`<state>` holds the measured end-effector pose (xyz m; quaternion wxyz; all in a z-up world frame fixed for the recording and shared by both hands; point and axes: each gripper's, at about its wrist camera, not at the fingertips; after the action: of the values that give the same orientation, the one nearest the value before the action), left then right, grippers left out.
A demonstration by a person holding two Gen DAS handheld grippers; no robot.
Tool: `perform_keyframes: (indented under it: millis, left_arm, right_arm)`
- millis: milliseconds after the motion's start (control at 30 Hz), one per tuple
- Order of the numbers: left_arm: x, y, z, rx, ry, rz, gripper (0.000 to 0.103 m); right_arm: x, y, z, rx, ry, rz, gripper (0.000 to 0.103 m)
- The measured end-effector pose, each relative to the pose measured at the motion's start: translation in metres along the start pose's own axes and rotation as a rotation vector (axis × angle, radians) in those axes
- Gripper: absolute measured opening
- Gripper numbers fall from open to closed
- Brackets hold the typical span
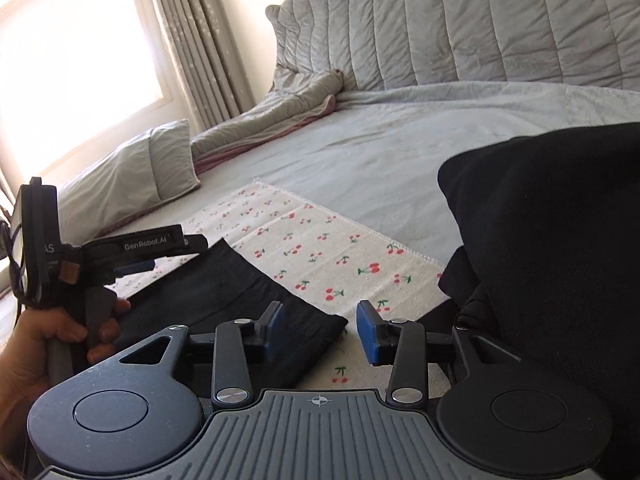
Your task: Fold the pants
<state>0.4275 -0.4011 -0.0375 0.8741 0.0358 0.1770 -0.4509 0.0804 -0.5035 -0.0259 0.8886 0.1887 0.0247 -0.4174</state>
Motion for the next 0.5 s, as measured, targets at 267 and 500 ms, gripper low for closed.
perform_keyframes:
  millis: [267, 500]
  left_arm:
    - [-0.132, 0.015, -0.010, 0.095, 0.071, 0.172, 0.103]
    - [-0.258, 0.059, -0.068, 0.032, 0.143, 0.289, 0.103]
  right_arm:
    - [-0.019, 0.046, 0.001, -0.115, 0.089, 0.302, 0.065]
    - [-0.036, 0.108, -0.042, -0.340, 0.283, 0.470, 0.071]
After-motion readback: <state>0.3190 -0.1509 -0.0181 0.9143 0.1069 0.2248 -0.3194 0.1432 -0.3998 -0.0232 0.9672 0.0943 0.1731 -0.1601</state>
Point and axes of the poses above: each gripper's, at about its wrist camera, not at the fingertips, and x roughly the way its jaws point, y to its left, z to its top, and after that the axes turned 12 degrees about -y, right-handed
